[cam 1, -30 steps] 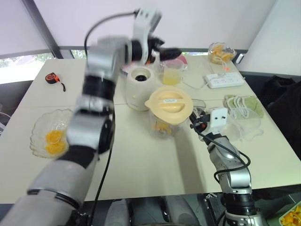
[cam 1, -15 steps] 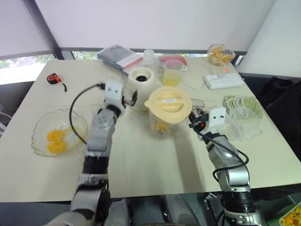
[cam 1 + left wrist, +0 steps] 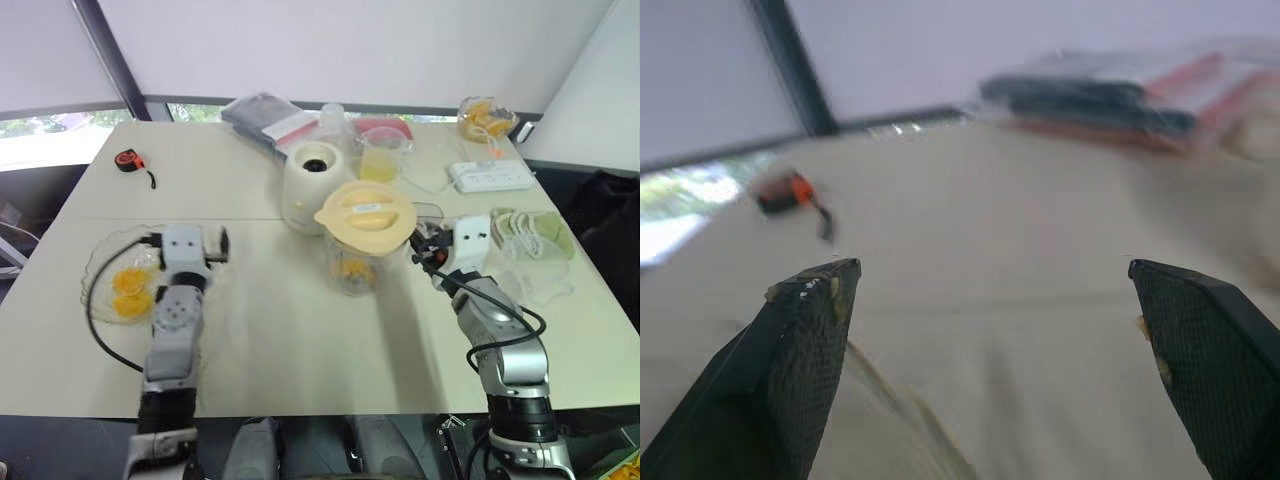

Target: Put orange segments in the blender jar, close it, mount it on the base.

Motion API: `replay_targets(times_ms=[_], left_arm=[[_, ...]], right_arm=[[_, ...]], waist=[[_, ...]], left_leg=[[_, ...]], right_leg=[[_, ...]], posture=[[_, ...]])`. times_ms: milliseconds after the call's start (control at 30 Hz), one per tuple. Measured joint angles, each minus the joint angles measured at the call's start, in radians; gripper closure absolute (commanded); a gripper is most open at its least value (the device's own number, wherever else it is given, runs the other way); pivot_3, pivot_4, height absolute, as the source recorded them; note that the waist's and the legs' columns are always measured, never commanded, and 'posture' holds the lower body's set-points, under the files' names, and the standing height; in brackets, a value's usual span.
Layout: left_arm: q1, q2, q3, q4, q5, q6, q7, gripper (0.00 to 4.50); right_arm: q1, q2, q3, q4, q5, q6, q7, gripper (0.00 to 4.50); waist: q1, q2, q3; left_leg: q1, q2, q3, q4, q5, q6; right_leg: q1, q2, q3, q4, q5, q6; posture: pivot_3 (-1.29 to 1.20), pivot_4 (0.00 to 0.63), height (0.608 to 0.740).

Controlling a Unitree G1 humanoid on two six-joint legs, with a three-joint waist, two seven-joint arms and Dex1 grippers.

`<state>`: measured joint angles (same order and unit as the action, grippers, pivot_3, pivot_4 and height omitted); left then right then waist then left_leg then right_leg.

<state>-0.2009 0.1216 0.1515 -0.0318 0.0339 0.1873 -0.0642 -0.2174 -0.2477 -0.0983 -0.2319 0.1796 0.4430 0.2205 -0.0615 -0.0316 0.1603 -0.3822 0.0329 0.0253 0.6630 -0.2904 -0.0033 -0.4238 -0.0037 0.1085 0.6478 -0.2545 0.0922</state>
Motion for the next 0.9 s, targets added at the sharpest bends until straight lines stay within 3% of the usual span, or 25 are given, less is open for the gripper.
replay_targets(times_ms=[167, 333, 600, 900], left_arm=[[-0.039, -0.074, -0.132, -0.033, -0.003, 0.015, -0.026, 0.03], [-0.069, -0.066, -0.184, -0.039, -0.001, -0.006, -0.064, 0.03], [-0.027, -0.032, -0.221, 0.001, 0.014, -0.064, -0.095, 0.03], [0.009, -0.008, -0.256, 0.034, 0.040, -0.132, -0.105, 0.03]], right_arm=[[-0.006, 0.001, 0.001, 0.000, 0.000, 0.012, 0.000, 3.53], [-0.050, 0.000, -0.001, 0.001, 0.000, 0.051, -0.025, 3.53], [-0.373, -0.069, -0.145, -0.009, 0.050, 0.195, -0.092, 3.53], [-0.683, -0.128, -0.158, 0.101, 0.100, 0.390, -0.111, 3.53]], waist=[[0.000, 0.000, 0.000], [-0.008, 0.002, 0.002], [-0.005, 0.008, 0.005], [-0.008, 0.009, 0.006]], left_leg=[[-0.003, -0.002, 0.001, 0.003, 0.000, 0.000], [-0.006, -0.002, 0.000, 0.003, 0.000, 0.000], [-0.010, -0.001, -0.001, 0.000, 0.000, 0.000], [-0.011, -0.001, 0.001, -0.001, 0.000, 0.001]], right_leg=[[-0.001, -0.001, 0.000, -0.002, 0.000, 0.001], [-0.005, 0.002, 0.000, -0.001, 0.001, 0.002], [-0.009, 0.002, -0.001, 0.000, 0.001, 0.002], [-0.011, -0.001, -0.001, 0.000, 0.001, 0.002]], posture=[[0.00, 0.150, 0.740], [0.00, 0.150, 0.740], [0.00, 0.150, 0.740], [0.00, 0.150, 0.740]])
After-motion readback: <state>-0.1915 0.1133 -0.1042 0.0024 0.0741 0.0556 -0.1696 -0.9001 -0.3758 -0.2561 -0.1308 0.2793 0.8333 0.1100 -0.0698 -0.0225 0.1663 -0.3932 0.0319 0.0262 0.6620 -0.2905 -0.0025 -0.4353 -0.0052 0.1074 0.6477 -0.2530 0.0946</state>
